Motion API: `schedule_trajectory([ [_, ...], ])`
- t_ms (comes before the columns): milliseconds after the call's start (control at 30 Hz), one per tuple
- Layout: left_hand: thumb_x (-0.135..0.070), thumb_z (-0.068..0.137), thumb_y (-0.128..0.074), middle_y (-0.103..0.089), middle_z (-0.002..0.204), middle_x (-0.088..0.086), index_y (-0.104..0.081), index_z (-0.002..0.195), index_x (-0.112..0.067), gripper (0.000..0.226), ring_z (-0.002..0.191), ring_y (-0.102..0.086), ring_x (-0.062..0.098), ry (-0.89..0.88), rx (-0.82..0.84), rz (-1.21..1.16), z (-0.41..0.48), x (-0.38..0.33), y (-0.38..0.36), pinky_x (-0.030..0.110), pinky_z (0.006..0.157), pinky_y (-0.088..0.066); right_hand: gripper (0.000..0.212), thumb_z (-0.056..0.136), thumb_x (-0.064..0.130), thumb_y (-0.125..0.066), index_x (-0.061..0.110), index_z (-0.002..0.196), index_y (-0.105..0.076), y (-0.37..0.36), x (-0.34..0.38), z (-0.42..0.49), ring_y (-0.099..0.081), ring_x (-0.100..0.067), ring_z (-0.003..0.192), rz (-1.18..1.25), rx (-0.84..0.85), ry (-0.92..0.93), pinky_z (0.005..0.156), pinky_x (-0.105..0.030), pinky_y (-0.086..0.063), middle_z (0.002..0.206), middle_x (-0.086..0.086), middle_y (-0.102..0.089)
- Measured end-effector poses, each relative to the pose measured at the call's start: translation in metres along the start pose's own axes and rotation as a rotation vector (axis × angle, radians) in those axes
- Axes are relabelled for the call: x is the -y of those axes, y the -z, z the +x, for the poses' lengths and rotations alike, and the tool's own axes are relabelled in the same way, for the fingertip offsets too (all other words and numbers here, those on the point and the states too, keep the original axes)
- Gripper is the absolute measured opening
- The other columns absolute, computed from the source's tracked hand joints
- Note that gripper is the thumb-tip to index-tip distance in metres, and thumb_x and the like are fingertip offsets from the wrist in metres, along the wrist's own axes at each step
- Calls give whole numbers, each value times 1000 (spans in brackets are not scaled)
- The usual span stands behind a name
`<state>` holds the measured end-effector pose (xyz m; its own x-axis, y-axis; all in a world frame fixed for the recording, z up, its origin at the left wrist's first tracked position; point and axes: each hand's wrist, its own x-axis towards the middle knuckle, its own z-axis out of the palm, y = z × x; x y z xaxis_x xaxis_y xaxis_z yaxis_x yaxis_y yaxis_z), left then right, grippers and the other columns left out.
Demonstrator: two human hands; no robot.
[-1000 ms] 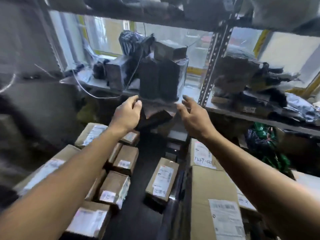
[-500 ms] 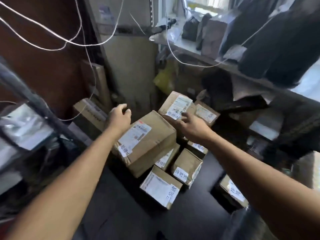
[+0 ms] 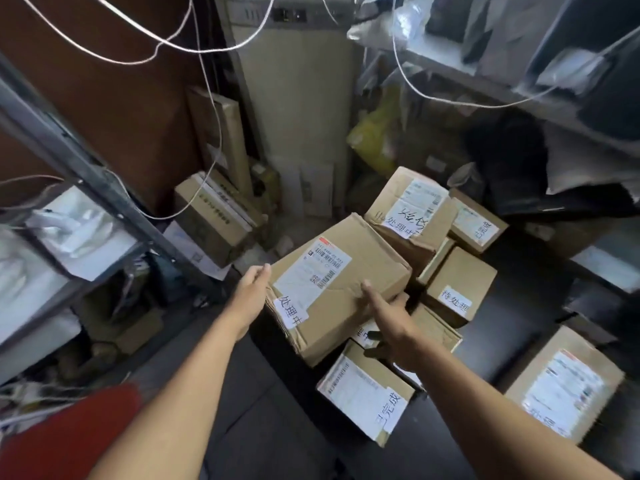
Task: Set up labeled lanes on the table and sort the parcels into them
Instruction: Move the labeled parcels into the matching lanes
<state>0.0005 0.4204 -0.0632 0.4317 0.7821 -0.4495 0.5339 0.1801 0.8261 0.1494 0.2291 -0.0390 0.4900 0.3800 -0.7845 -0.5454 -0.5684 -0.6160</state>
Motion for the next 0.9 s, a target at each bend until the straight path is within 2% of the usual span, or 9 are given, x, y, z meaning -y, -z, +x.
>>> schedule_trajectory([
  [67, -41, 101, -43, -68, 105, 0, -61, 101, -20, 28, 101, -61, 15, -28, 12, 39, -4, 1, 3, 31, 87, -47, 82, 89, 57, -60, 35, 149, -10, -7, -4, -1, -54, -33, 121, 17, 28, 10, 85, -54, -54, 142, -2, -44],
  [167, -38, 100, -48, -67, 116, -8, -64, 115, -25, 26, 113, -58, 8, -100, 71, 72, -18, -1, 10, 32, 101, -45, 74, 92, 45, -57, 40, 149, -10, -12, -6, -9, -57, -24, 112, -3, 46, 71, 73, -44, -54, 136, 4, -50],
  [300, -31, 101, -48, -68, 114, -12, -64, 124, -19, 31, 109, -60, 2, -213, 87, 154, -53, -9, 11, 22, 95, -46, 71, 90, 27, -55, 43, 147, -15, -10, -8, -25, -61, -19, 103, -27, 37, 156, 76, -47, -59, 122, 7, -59],
  [367, -31, 100, -49, -69, 112, -13, -64, 124, -18, 31, 108, -61, 1, -247, 75, 175, -69, -11, 13, 24, 95, -48, 70, 90, 26, -55, 44, 146, -17, -7, -11, -37, -62, -17, 101, -39, 27, 195, 72, -44, -61, 120, 8, -61],
  [500, -32, 97, -52, -68, 97, -26, -65, 119, -22, 28, 95, -60, -16, -312, 66, 206, -94, -16, 13, 7, 78, -44, 64, 87, 26, -53, 41, 143, -25, 6, -20, -61, -62, -14, 99, -37, -5, 260, 67, -36, -60, 118, 12, -62],
  [633, -33, 95, -53, -69, 107, -7, -64, 125, -12, 38, 95, -62, -1, -412, 107, 234, -115, -39, -10, 11, 73, -45, 56, 82, 25, -51, 38, 135, -37, 28, -24, -85, -62, -10, 102, 15, -175, 354, 94, -42, -54, 114, 15, -64],
  [667, -31, 95, -54, -69, 109, -3, -64, 125, -11, 38, 93, -63, 4, -439, 123, 234, -119, -46, -20, 9, 70, -45, 51, 82, 26, -51, 39, 131, -39, 36, -25, -91, -62, -11, 102, 37, -240, 369, 97, -40, -51, 113, 15, -65],
  [767, -29, 94, -56, -66, 109, -5, -65, 124, -9, 37, 96, -62, 13, -487, 176, 239, -129, -70, -58, 16, 75, -45, 48, 86, 32, -49, 36, 133, -39, 64, -26, -105, -61, -19, 103, 70, -426, 339, 94, -35, -48, 114, 8, -65],
  [900, -34, 93, -56, -68, 98, -14, -66, 120, -18, 34, 98, -63, 11, -527, 300, 221, -139, -89, -114, 19, 80, -47, 47, 90, 37, -51, 25, 134, -42, 110, -29, -115, -58, -22, 96, 119, -636, 271, 84, -32, -45, 113, 0, -64],
])
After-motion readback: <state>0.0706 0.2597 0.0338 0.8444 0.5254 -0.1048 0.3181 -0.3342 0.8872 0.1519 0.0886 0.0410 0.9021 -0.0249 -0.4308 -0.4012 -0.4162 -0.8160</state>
